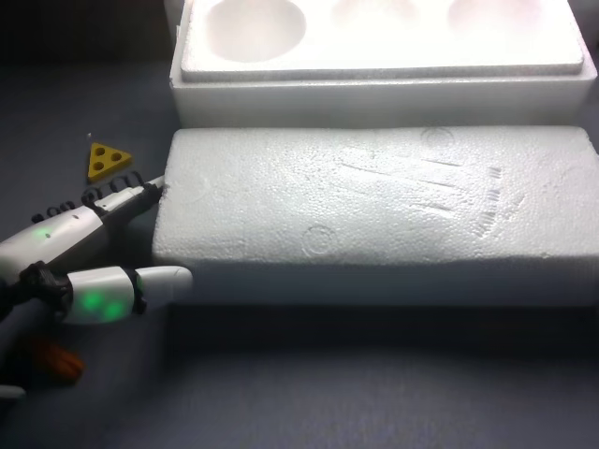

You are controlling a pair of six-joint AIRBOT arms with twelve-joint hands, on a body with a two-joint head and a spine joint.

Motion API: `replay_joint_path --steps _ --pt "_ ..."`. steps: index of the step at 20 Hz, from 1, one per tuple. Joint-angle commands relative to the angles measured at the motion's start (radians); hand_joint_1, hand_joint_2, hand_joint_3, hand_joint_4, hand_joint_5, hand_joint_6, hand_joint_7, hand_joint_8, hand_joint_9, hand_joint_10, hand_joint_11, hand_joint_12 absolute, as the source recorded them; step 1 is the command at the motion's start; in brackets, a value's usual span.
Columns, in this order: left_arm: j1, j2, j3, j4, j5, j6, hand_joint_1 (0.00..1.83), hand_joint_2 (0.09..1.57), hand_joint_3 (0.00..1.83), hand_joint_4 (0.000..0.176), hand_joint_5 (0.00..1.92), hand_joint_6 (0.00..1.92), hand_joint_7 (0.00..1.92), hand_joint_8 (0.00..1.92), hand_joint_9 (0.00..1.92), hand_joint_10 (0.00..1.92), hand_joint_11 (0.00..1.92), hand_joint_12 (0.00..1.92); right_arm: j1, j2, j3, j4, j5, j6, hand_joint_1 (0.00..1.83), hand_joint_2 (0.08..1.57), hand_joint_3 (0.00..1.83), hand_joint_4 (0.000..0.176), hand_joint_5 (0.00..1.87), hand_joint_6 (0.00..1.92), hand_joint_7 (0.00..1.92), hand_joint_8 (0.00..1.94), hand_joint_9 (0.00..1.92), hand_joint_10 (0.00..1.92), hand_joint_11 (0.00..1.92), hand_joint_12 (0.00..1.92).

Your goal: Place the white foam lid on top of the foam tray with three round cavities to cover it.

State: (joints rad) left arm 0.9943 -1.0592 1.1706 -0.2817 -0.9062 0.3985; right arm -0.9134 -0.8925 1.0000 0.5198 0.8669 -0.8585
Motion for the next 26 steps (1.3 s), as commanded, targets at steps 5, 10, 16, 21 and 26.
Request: replay_joint_path --steps 5,10,16,21,26 --pt "0.015 0.024 -0.037 0.033 -0.198 -0.022 0.47 1.12 0.01 0.000 0.03 0.01 0.00 0.00 0.00 0.00 0.00 0.00 0.004 0.047 -0.041 -0.041 0.185 0.018 0.46 1.21 0.00 0.000 0.06 0.00 0.12 0.01 0.14 0.09 0.00 1.33" --pt "0.045 0.062 -0.091 0.048 -0.277 -0.038 0.50 1.12 0.00 0.000 0.05 0.01 0.01 0.00 0.00 0.00 0.00 0.00 -0.004 0.090 -0.094 -0.073 0.233 0.027 0.49 1.23 0.00 0.000 0.05 0.00 0.11 0.00 0.17 0.12 0.00 1.46" --pt "0.061 0.111 -0.153 0.074 -0.362 -0.048 0.45 1.10 0.00 0.000 0.03 0.00 0.00 0.00 0.00 0.00 0.00 0.00 -0.043 0.167 -0.168 -0.114 0.329 0.046 0.44 1.22 0.00 0.000 0.07 0.01 0.13 0.01 0.00 0.49 0.00 1.47" --pt "0.059 0.149 -0.187 0.089 -0.412 -0.049 0.48 1.10 0.00 0.000 0.06 0.01 0.01 0.00 0.00 0.00 0.00 0.00 -0.047 0.196 -0.188 -0.146 0.364 0.056 0.45 1.23 0.00 0.000 0.05 0.00 0.11 0.00 0.00 0.31 0.00 1.32" --pt "0.039 0.167 -0.187 0.097 -0.440 -0.049 0.45 1.12 0.00 0.000 0.06 0.01 0.00 0.00 0.00 0.00 0.02 0.01 -0.033 0.215 -0.190 -0.169 0.394 0.056 0.45 1.22 0.00 0.000 0.01 0.00 0.08 0.00 0.00 0.28 0.00 1.21"
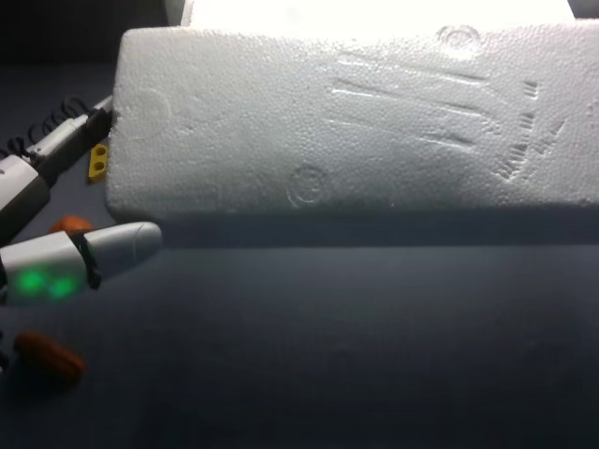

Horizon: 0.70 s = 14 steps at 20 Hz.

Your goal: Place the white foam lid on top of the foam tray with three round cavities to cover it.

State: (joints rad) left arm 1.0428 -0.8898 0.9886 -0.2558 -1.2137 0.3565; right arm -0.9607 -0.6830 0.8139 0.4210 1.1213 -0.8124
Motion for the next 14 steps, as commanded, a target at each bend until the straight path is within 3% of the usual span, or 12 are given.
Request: replay_joint_path --steps 1,3,7,9,11,12,13,14 --pt "-0.025 -0.010 0.006 0.077 -0.123 -0.010 0.43 1.11 0.00 0.000 0.05 0.01 0.00 0.00 0.00 0.00 0.01 0.01 0.021 0.004 0.002 -0.072 0.139 0.010 0.45 1.23 0.00 0.000 0.01 0.00 0.09 0.00 0.00 0.32 0.00 1.26" --pt "-0.059 -0.022 0.023 0.091 -0.096 -0.013 0.44 1.10 0.00 0.000 0.06 0.01 0.01 0.00 0.00 0.00 0.00 0.00 0.037 0.004 0.011 -0.074 0.134 0.010 0.46 1.24 0.00 0.000 0.01 0.00 0.08 0.00 0.00 0.31 0.00 1.25" --pt "-0.110 -0.037 0.053 0.104 -0.063 -0.018 0.43 1.10 0.00 0.000 0.07 0.01 0.02 0.01 0.01 0.00 0.04 0.02 0.086 -0.006 0.040 -0.086 0.100 0.010 0.47 1.23 0.00 0.000 0.00 0.00 0.09 0.00 0.00 0.35 0.00 1.43" --pt "-0.128 -0.041 0.066 0.104 -0.051 -0.019 0.48 1.10 0.00 0.000 0.06 0.00 0.01 0.00 0.00 0.00 0.01 0.01 0.120 -0.017 0.058 -0.094 0.071 0.008 0.49 1.24 0.00 0.000 0.00 0.00 0.11 0.01 0.00 0.48 0.00 1.56" --pt "-0.148 -0.045 0.083 0.101 -0.044 -0.019 0.49 1.08 0.00 0.000 0.07 0.01 0.03 0.01 0.00 0.00 0.02 0.03 0.179 -0.038 0.086 -0.111 0.021 -0.001 0.51 1.24 0.00 0.000 0.00 0.00 0.10 0.00 0.00 0.43 0.00 1.56" --pt "-0.159 -0.047 0.091 0.101 -0.036 -0.020 0.49 1.08 0.01 0.000 0.08 0.01 0.03 0.00 0.00 0.00 0.00 0.18 0.205 -0.048 0.098 -0.118 -0.004 -0.009 0.49 1.24 0.00 0.000 0.00 0.00 0.10 0.00 0.00 0.39 0.00 1.55" --pt "-0.171 -0.051 0.101 0.102 -0.027 -0.022 0.49 1.08 0.00 0.000 0.08 0.01 0.03 0.00 0.00 0.00 0.00 0.26 0.232 -0.060 0.112 -0.123 -0.034 -0.016 0.47 1.24 0.00 0.000 0.01 0.00 0.12 0.01 0.00 0.48 0.00 1.61" --pt "-0.185 -0.055 0.111 0.105 -0.016 -0.023 0.47 1.08 0.00 0.000 0.07 0.00 0.02 0.00 0.00 0.00 0.00 0.24 0.254 -0.070 0.126 -0.131 -0.054 -0.016 0.50 1.24 0.00 0.000 0.01 0.00 0.11 0.00 0.00 0.49 0.00 1.62"
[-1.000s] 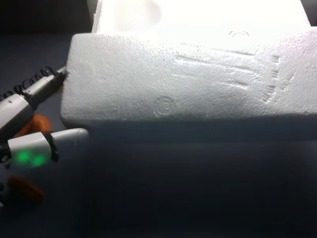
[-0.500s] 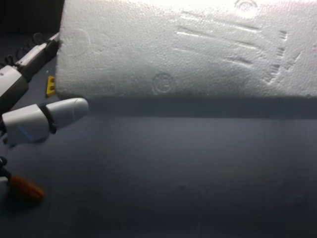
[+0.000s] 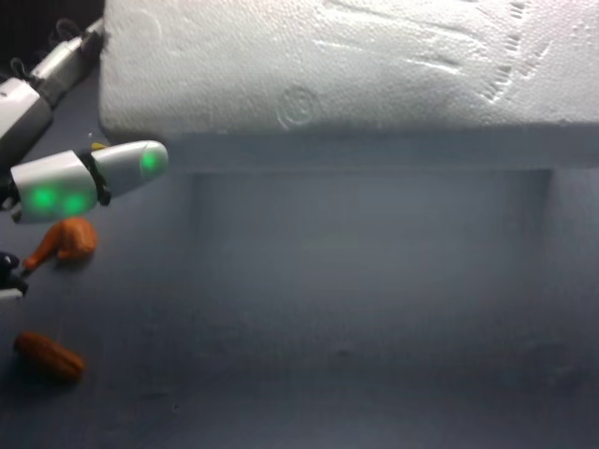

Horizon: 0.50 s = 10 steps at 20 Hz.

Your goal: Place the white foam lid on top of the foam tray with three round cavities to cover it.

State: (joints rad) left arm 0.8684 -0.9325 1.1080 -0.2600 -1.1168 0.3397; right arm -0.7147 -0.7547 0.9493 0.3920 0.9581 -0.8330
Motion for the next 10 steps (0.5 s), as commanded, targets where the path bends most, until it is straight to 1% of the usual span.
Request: replay_joint_path --steps 1,2,3,5,6,7,8,9,10 --pt "-0.028 -0.018 0.002 0.113 -0.101 -0.007 0.47 1.08 0.00 0.000 0.07 0.00 0.02 0.00 0.00 0.00 0.00 0.24 0.032 -0.008 0.002 -0.108 0.086 -0.002 0.50 1.24 0.00 0.000 0.01 0.00 0.11 0.00 0.00 0.49 0.00 1.62" --pt "-0.045 -0.025 0.015 0.117 -0.086 -0.007 0.45 1.07 0.00 0.000 0.07 0.00 0.03 0.00 0.00 0.00 0.00 0.32 0.052 -0.014 0.012 -0.110 0.067 -0.010 0.55 1.23 0.00 0.000 0.01 0.00 0.10 0.00 0.00 0.40 0.00 1.53" --pt "-0.064 -0.034 0.030 0.122 -0.071 -0.009 0.46 1.07 0.00 0.000 0.08 0.00 0.03 0.00 0.00 0.00 0.00 0.46 0.070 -0.020 0.023 -0.109 0.051 -0.015 0.55 1.22 0.00 0.000 0.01 0.01 0.11 0.00 0.00 0.44 0.00 1.55" --pt "-0.098 -0.046 0.055 0.130 -0.043 -0.009 0.45 1.05 0.00 0.000 0.08 0.00 0.02 0.00 0.00 0.00 0.00 0.59 0.098 -0.031 0.046 -0.104 0.025 -0.020 0.53 1.20 0.00 0.000 0.06 0.03 0.11 0.00 0.00 0.39 0.00 1.64" --pt "-0.114 -0.055 0.072 0.133 -0.022 -0.011 0.46 1.05 0.00 0.000 0.08 0.00 0.02 0.00 0.00 0.00 0.00 0.60 0.113 -0.038 0.059 -0.102 0.008 -0.023 0.54 1.20 0.00 0.000 0.07 0.04 0.11 0.00 0.00 0.42 0.00 1.67" --pt "-0.126 -0.063 0.086 0.133 -0.011 -0.013 0.48 1.06 0.00 0.000 0.08 0.00 0.01 0.00 0.00 0.00 0.00 0.60 0.126 -0.044 0.071 -0.102 -0.006 -0.024 0.54 1.20 0.00 0.000 0.08 0.04 0.11 0.00 0.00 0.39 0.00 1.67" --pt "-0.134 -0.069 0.097 0.135 -0.001 -0.017 0.51 1.07 0.01 0.000 0.08 0.00 0.00 0.00 0.00 0.00 0.00 0.60 0.136 -0.049 0.080 -0.102 -0.017 -0.024 0.53 1.21 0.00 0.000 0.06 0.04 0.09 0.00 0.00 0.34 0.00 1.60" --pt "-0.146 -0.079 0.111 0.138 0.012 -0.021 0.56 1.08 0.01 0.000 0.07 0.00 0.00 0.00 0.00 0.00 0.00 0.59 0.150 -0.057 0.093 -0.102 -0.035 -0.024 0.53 1.21 0.00 0.000 0.06 0.04 0.09 0.00 0.00 0.33 0.00 1.58" --pt "-0.156 -0.088 0.123 0.139 0.028 -0.022 0.58 1.08 0.01 0.000 0.07 0.00 0.00 0.00 0.00 0.00 0.00 0.59 0.163 -0.062 0.102 -0.103 -0.047 -0.030 0.49 1.21 0.00 0.000 0.06 0.05 0.11 0.01 0.00 0.43 0.00 1.63"
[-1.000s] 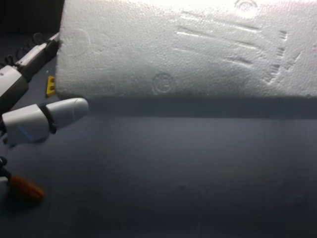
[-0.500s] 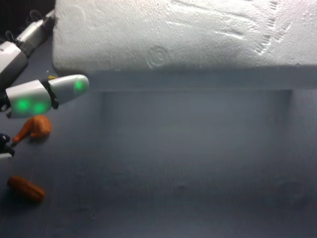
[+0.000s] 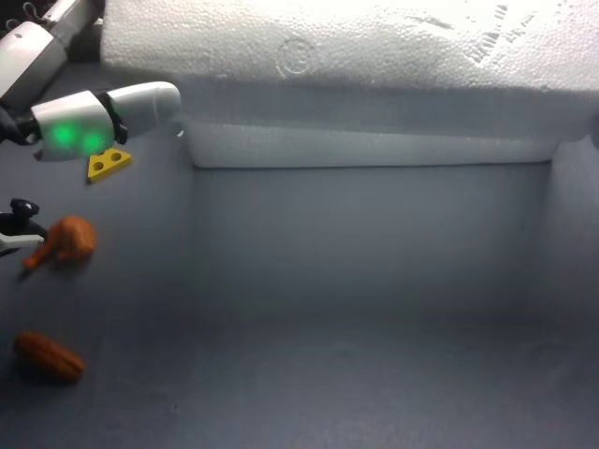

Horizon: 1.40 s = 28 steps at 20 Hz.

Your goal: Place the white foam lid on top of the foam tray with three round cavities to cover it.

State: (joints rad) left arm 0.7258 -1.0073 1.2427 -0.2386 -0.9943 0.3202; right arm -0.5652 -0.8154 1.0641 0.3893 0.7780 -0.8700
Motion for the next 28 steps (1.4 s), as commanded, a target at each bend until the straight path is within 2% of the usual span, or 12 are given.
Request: replay_joint_path --steps 1,2,5,9,12,14,16,18,23,25,27,28 --pt "-0.019 -0.020 -0.003 0.120 -0.089 -0.011 0.59 1.07 0.00 0.000 0.08 0.00 0.00 0.00 0.00 0.00 0.00 0.59 0.027 -0.003 -0.007 -0.101 0.127 0.002 0.52 1.22 0.00 0.000 0.02 0.04 0.02 0.00 0.00 0.19 0.00 1.51" --pt "-0.022 -0.023 0.002 0.121 -0.085 -0.014 0.59 1.06 0.00 0.000 0.09 0.00 0.00 0.00 0.00 0.00 0.00 0.62 0.037 -0.003 -0.006 -0.102 0.122 -0.004 0.52 1.22 0.00 0.000 0.00 0.01 0.00 0.00 0.00 0.06 0.00 1.46" --pt "-0.022 -0.023 0.002 0.127 -0.087 -0.019 0.56 1.06 0.00 0.000 0.08 0.01 0.00 0.00 0.00 0.00 0.00 0.27 0.078 0.000 -0.003 -0.105 0.098 -0.034 0.57 1.20 0.00 0.000 0.00 0.00 0.00 0.00 0.00 0.06 0.00 1.53" --pt "-0.026 -0.020 0.005 0.135 -0.086 -0.025 0.53 1.06 0.00 0.000 0.08 0.00 0.00 0.00 0.00 0.00 0.00 0.29 0.101 0.013 -0.001 -0.111 0.094 -0.033 0.57 1.22 0.00 0.000 0.03 0.02 0.08 0.02 0.00 0.34 0.00 1.72" --pt "-0.051 -0.037 0.033 0.141 -0.054 -0.024 0.56 1.07 0.00 0.000 0.07 0.00 0.00 0.00 0.00 0.00 0.00 0.19 0.113 0.010 0.013 -0.111 0.074 -0.036 0.60 1.23 0.00 0.000 0.04 0.03 0.12 0.03 0.00 0.57 0.00 1.64" --pt "-0.063 -0.045 0.046 0.142 -0.036 -0.023 0.57 1.06 0.00 0.000 0.07 0.00 0.00 0.00 0.00 0.00 0.00 0.18 0.121 0.007 0.019 -0.106 0.062 -0.042 0.62 1.24 0.00 0.000 0.01 0.01 0.08 0.01 0.00 0.42 0.00 1.45" --pt "-0.073 -0.053 0.058 0.144 -0.021 -0.024 0.58 1.06 0.00 0.000 0.07 0.00 0.00 0.00 0.00 0.00 0.00 0.02 0.131 0.002 0.027 -0.102 0.044 -0.052 0.58 1.24 0.00 0.000 0.00 0.00 0.01 0.00 0.00 0.04 0.00 1.22" --pt "-0.075 -0.055 0.060 0.144 -0.019 -0.024 0.63 1.08 0.01 0.000 0.09 0.01 0.00 0.00 0.00 0.00 0.00 0.00 0.133 0.001 0.029 -0.101 0.041 -0.054 0.58 1.23 0.00 0.000 0.00 0.00 0.00 0.00 0.00 0.00 0.00 0.91" --pt "-0.093 -0.070 0.085 0.152 0.012 -0.024 0.65 1.07 0.00 0.000 0.09 0.01 0.00 0.00 0.00 0.00 0.08 0.04 0.151 -0.015 0.048 -0.087 0.008 -0.076 0.51 1.23 0.00 0.000 0.00 0.00 0.00 0.00 0.00 0.00 0.00 1.15" --pt "-0.118 -0.082 0.104 0.171 0.042 -0.023 0.63 1.07 0.00 0.000 0.11 0.01 0.01 0.00 0.00 0.00 0.00 0.43 0.160 -0.026 0.064 -0.075 -0.010 -0.086 0.49 1.24 0.00 0.000 0.00 0.00 0.00 0.00 0.00 0.00 0.00 1.22" --pt "-0.140 -0.093 0.122 0.186 0.071 -0.023 0.69 1.06 0.00 0.000 0.13 0.00 0.00 0.00 0.00 0.00 0.00 0.35 0.165 -0.031 0.075 -0.069 -0.025 -0.088 0.47 1.25 0.00 0.000 0.00 0.00 0.00 0.00 0.00 0.00 0.00 1.03" --pt "-0.207 -0.125 0.166 0.230 0.135 -0.024 0.69 1.06 0.00 0.000 0.13 0.00 0.00 0.00 0.00 0.00 0.00 0.34 0.191 -0.049 0.106 -0.060 -0.063 -0.101 0.46 1.26 0.00 0.000 0.00 0.00 0.00 0.00 0.00 0.00 0.00 0.92"
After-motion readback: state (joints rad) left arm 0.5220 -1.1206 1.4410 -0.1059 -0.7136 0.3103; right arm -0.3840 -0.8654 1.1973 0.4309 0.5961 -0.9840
